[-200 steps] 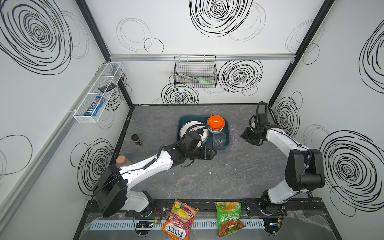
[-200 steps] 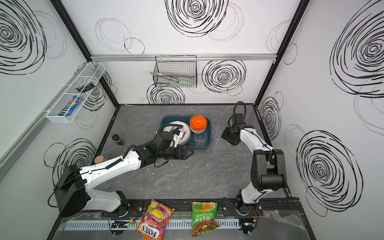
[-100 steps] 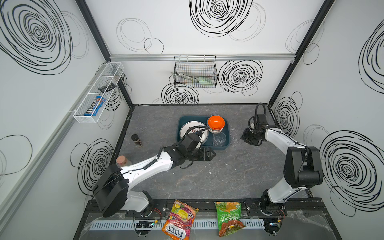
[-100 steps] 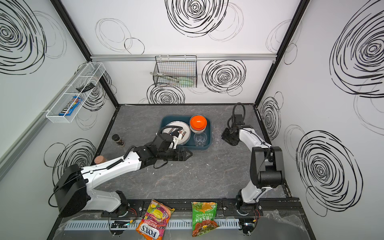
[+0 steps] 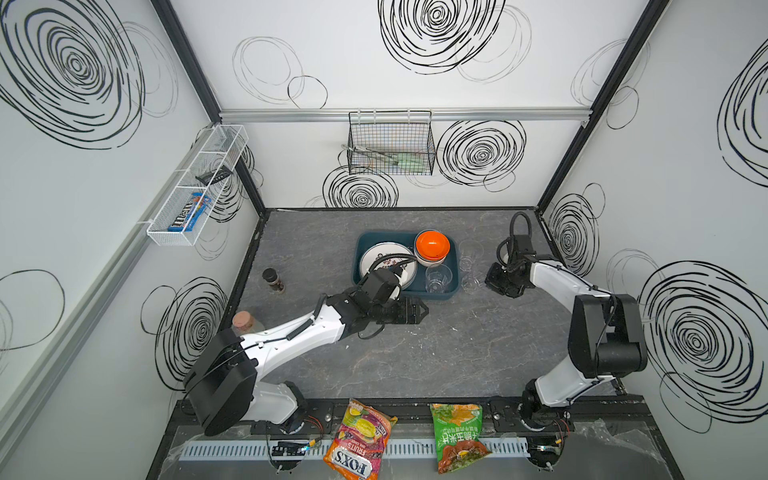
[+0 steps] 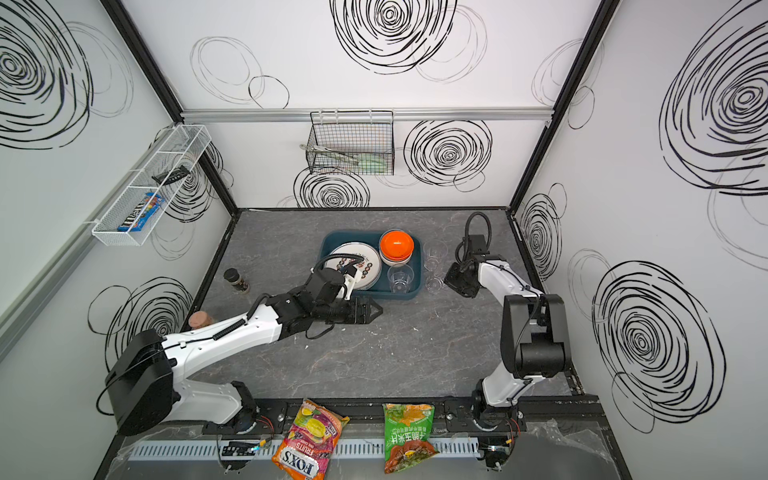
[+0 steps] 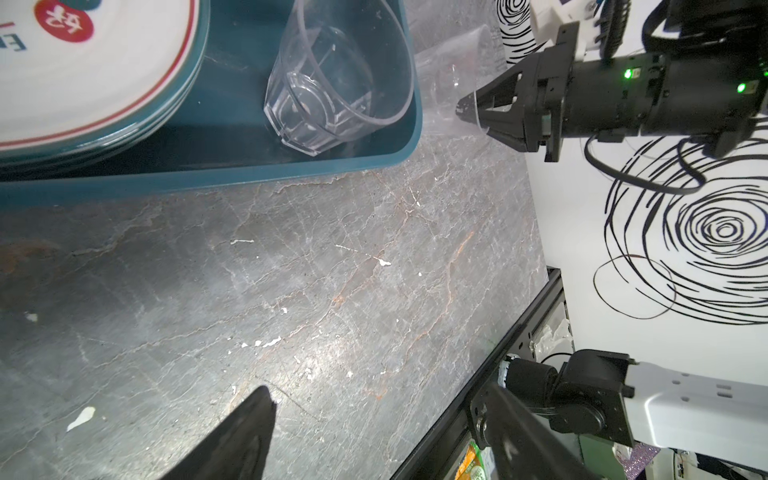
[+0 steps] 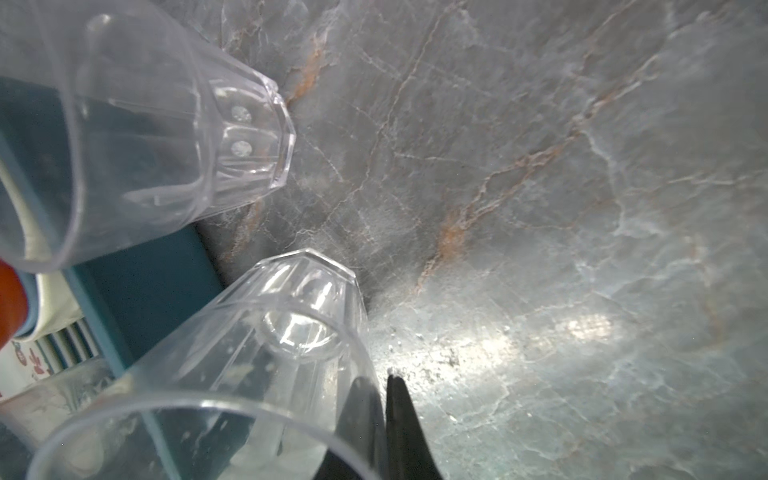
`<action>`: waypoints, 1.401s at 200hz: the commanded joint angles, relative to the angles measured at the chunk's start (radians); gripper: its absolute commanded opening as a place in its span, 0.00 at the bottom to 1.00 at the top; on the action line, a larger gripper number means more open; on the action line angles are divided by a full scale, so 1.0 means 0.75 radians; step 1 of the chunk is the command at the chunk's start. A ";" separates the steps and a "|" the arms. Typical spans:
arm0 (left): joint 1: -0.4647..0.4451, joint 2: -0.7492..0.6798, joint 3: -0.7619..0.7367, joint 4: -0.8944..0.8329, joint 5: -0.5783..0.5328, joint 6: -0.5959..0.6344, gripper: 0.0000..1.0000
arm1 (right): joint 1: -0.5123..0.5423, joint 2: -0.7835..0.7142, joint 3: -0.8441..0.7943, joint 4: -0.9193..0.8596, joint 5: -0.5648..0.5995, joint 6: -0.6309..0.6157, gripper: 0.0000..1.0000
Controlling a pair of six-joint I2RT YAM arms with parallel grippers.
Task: Place the mixed dishes into the plastic bin
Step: 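Grasp a clear cup with the right gripper and lift it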
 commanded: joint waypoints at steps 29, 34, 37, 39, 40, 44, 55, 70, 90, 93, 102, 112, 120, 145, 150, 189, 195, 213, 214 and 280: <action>0.035 -0.073 -0.033 0.051 -0.002 -0.006 0.84 | -0.008 -0.135 0.020 -0.091 0.082 -0.039 0.02; 0.038 -0.077 -0.036 0.050 -0.001 -0.006 0.84 | -0.008 -0.148 0.024 -0.099 0.088 -0.041 0.02; 0.040 -0.081 -0.037 0.049 -0.002 -0.006 0.84 | -0.008 -0.154 0.028 -0.104 0.090 -0.043 0.01; 0.042 -0.081 -0.039 0.049 -0.002 -0.006 0.84 | -0.007 -0.159 0.031 -0.107 0.091 -0.044 0.02; 0.043 -0.082 -0.039 0.049 -0.002 -0.006 0.84 | -0.008 -0.162 0.031 -0.108 0.093 -0.045 0.02; 0.043 -0.087 -0.042 0.049 -0.002 -0.006 0.84 | -0.008 -0.173 0.036 -0.116 0.098 -0.046 0.01; 0.051 -0.099 -0.050 0.047 -0.002 -0.008 0.84 | -0.008 -0.197 0.052 -0.136 0.105 -0.051 0.01; 0.064 -0.117 -0.064 0.046 0.000 -0.010 0.84 | -0.005 -0.227 0.071 -0.159 0.105 -0.060 0.01; 0.083 -0.148 -0.081 0.041 0.000 -0.010 0.84 | -0.006 -0.252 0.097 -0.185 0.082 -0.073 0.01; 0.088 -0.151 -0.085 0.040 0.000 -0.010 0.84 | -0.006 -0.254 0.101 -0.190 0.077 -0.074 0.01; 0.098 -0.169 -0.095 0.038 -0.002 -0.010 0.84 | -0.003 -0.261 0.116 -0.201 0.065 -0.078 0.01; 0.109 -0.185 -0.104 0.037 -0.002 -0.010 0.85 | 0.003 -0.266 0.137 -0.219 0.054 -0.084 0.01; 0.119 -0.201 -0.113 0.035 -0.002 -0.009 0.85 | 0.011 -0.270 0.155 -0.230 0.048 -0.091 0.01; 0.154 -0.244 -0.145 0.033 0.009 -0.010 0.86 | 0.051 -0.261 0.219 -0.260 0.036 -0.111 0.01; 0.163 -0.253 -0.152 0.033 0.015 -0.011 0.86 | 0.062 -0.254 0.237 -0.270 0.036 -0.116 0.01; 0.226 -0.316 -0.200 0.035 0.048 -0.022 0.86 | 0.161 -0.184 0.360 -0.342 0.044 -0.136 0.01; 0.236 -0.323 -0.207 0.035 0.053 -0.023 0.86 | 0.179 -0.173 0.379 -0.355 0.049 -0.137 0.01; 0.261 -0.344 -0.228 0.033 0.061 -0.026 0.86 | 0.228 -0.141 0.431 -0.379 0.063 -0.144 0.01; 0.262 -0.345 -0.229 0.033 0.061 -0.026 0.86 | 0.231 -0.140 0.433 -0.380 0.064 -0.144 0.01; 0.318 -0.393 -0.270 0.025 0.084 -0.029 0.86 | 0.380 -0.010 0.599 -0.479 0.091 -0.182 0.01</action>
